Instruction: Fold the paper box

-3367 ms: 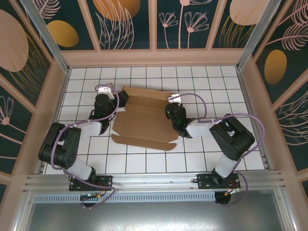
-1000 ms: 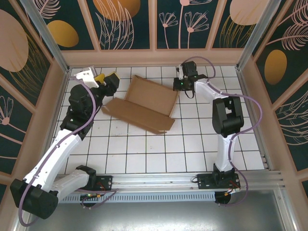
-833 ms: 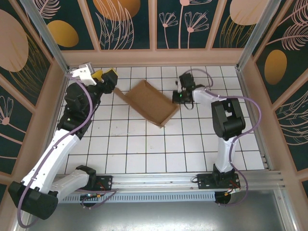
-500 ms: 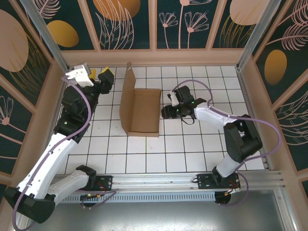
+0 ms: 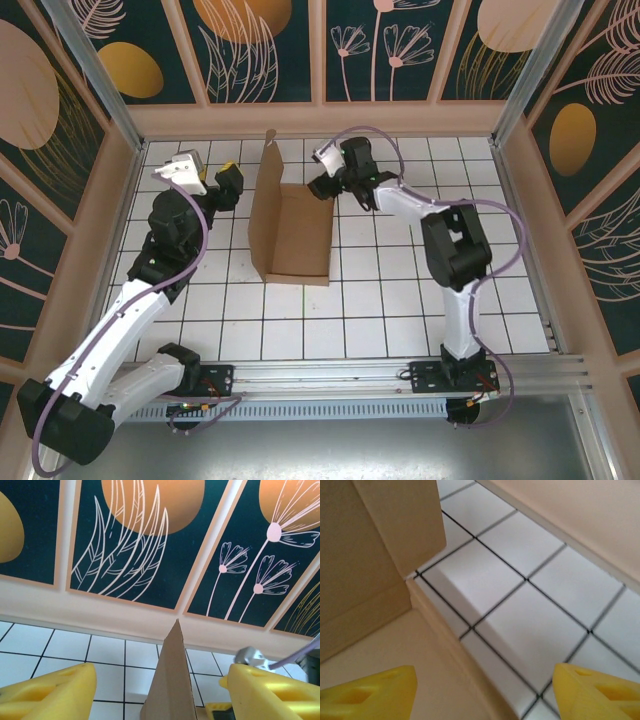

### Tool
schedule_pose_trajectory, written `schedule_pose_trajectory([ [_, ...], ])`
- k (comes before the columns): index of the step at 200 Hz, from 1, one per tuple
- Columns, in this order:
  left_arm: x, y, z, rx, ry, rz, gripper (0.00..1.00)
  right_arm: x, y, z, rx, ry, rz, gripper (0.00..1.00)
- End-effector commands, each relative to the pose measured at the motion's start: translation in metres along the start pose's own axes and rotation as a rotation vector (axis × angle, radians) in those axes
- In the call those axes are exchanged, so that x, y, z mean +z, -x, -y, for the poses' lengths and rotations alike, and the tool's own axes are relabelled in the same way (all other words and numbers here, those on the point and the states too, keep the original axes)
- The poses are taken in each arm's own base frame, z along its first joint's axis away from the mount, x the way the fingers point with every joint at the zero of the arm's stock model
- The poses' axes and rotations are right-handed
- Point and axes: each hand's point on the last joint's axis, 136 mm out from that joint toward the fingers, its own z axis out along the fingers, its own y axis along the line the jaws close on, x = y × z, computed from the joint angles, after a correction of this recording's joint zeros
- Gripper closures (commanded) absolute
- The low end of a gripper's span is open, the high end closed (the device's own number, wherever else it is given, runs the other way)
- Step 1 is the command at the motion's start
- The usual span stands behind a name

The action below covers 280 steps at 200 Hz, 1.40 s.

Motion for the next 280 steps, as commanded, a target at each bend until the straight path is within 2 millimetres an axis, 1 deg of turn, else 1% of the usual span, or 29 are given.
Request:
schedule_pose_trajectory([
  [1, -0.007, 0.020, 0.009, 0.007, -0.040, 0.083, 0.30, 0.021, 0.013, -0.017, -0.088, 0.166, 0.046, 0.28],
  [17, -0.008, 0.020, 0.008, 0.008, -0.038, 0.086, 0.30, 0.041, 0.006, -0.030, -0.073, 0.236, -0.002, 0.29],
  [39, -0.008, 0.020, 0.008, 0.010, -0.040, 0.091, 0.30, 0.064, -0.015, -0.042, -0.055, 0.271, -0.088, 0.31],
  [47, -0.007, 0.020, 0.007, 0.011, -0.032, 0.089, 0.30, 0.071, -0.023, -0.041, -0.048, 0.264, -0.113, 0.33],
  [56, -0.006, 0.020, 0.006, 0.008, -0.023, 0.089, 0.30, 0.077, -0.032, -0.032, -0.050, 0.214, -0.138, 0.35],
  [59, -0.006, 0.020, 0.006, 0.007, -0.023, 0.088, 0.30, 0.080, -0.032, -0.040, -0.063, 0.209, -0.142, 0.35],
  [69, -0.007, 0.020, 0.006, 0.009, -0.022, 0.091, 0.30, 0.083, -0.036, -0.035, -0.068, 0.165, -0.157, 0.39],
  [80, -0.007, 0.020, 0.005, 0.007, -0.020, 0.092, 0.30, 0.082, -0.040, -0.031, -0.055, 0.142, -0.170, 0.44],
  [88, -0.008, 0.020, 0.005, 0.005, -0.021, 0.093, 0.30, 0.080, -0.042, -0.029, -0.043, 0.134, -0.179, 0.49],
  [96, -0.008, 0.020, 0.005, 0.004, -0.019, 0.094, 0.30, 0.078, -0.046, -0.028, -0.037, 0.125, -0.192, 0.56],
  [116, -0.010, 0.023, 0.005, 0.000, -0.017, 0.101, 0.30, 0.068, -0.053, -0.025, -0.015, 0.095, -0.229, 0.79],
  [120, -0.011, 0.024, 0.006, -0.002, -0.018, 0.104, 0.30, 0.065, -0.056, -0.025, -0.009, 0.089, -0.238, 0.82],
  [123, -0.012, 0.024, 0.006, -0.003, -0.018, 0.105, 0.30, 0.063, -0.057, -0.025, -0.004, 0.085, -0.245, 0.83],
  [124, -0.012, 0.024, 0.006, -0.003, -0.019, 0.105, 0.30, 0.062, -0.055, -0.024, -0.003, 0.082, -0.241, 0.84],
  [125, -0.012, 0.025, 0.006, -0.002, -0.019, 0.106, 0.30, 0.062, -0.059, -0.025, 0.001, 0.083, -0.251, 0.84],
  [126, -0.012, 0.025, 0.006, -0.003, -0.019, 0.106, 0.30, 0.060, -0.056, -0.024, 0.001, 0.079, -0.245, 0.85],
  [128, -0.012, 0.024, 0.006, -0.002, -0.020, 0.105, 0.30, 0.058, -0.056, -0.024, 0.006, 0.077, -0.248, 0.86],
  [138, -0.014, 0.024, 0.008, -0.003, -0.026, 0.106, 0.30, 0.049, -0.062, -0.025, 0.033, 0.069, -0.262, 0.88],
  [147, -0.015, 0.025, 0.010, -0.004, -0.032, 0.107, 0.30, 0.040, -0.070, -0.026, 0.053, 0.057, -0.277, 0.89],
  [157, -0.016, 0.025, 0.011, -0.005, -0.037, 0.107, 0.30, 0.031, -0.080, -0.026, 0.066, 0.029, -0.302, 0.93],
  [168, -0.017, 0.026, 0.015, -0.006, -0.045, 0.107, 0.30, 0.018, -0.087, -0.026, 0.089, -0.001, -0.317, 0.94],
  [176, -0.017, 0.025, 0.017, -0.006, -0.051, 0.105, 0.30, 0.010, -0.095, -0.030, 0.110, -0.004, -0.328, 0.94],
  [189, -0.018, 0.023, 0.021, -0.006, -0.064, 0.101, 0.30, -0.005, -0.101, -0.036, 0.136, 0.001, -0.337, 0.94],
  [201, -0.019, 0.023, 0.023, -0.005, -0.070, 0.098, 0.30, -0.017, -0.108, -0.045, 0.167, 0.027, -0.356, 0.91],
  [215, -0.020, 0.024, 0.024, -0.006, -0.073, 0.100, 0.30, -0.027, -0.115, -0.055, 0.195, 0.061, -0.383, 0.84],
  [233, -0.022, 0.025, 0.026, -0.009, -0.079, 0.103, 0.30, -0.033, -0.120, -0.064, 0.227, 0.097, -0.405, 0.77],
  [253, -0.025, 0.028, 0.025, -0.005, -0.075, 0.114, 0.30, -0.034, -0.122, -0.068, 0.238, 0.125, -0.442, 0.72],
  [268, -0.027, 0.029, 0.023, -0.004, -0.066, 0.121, 0.30, -0.032, -0.123, -0.066, 0.234, 0.121, -0.471, 0.72],
  [280, -0.027, 0.028, 0.022, -0.001, -0.064, 0.121, 0.30, -0.030, -0.124, -0.063, 0.233, 0.110, -0.489, 0.73],
])
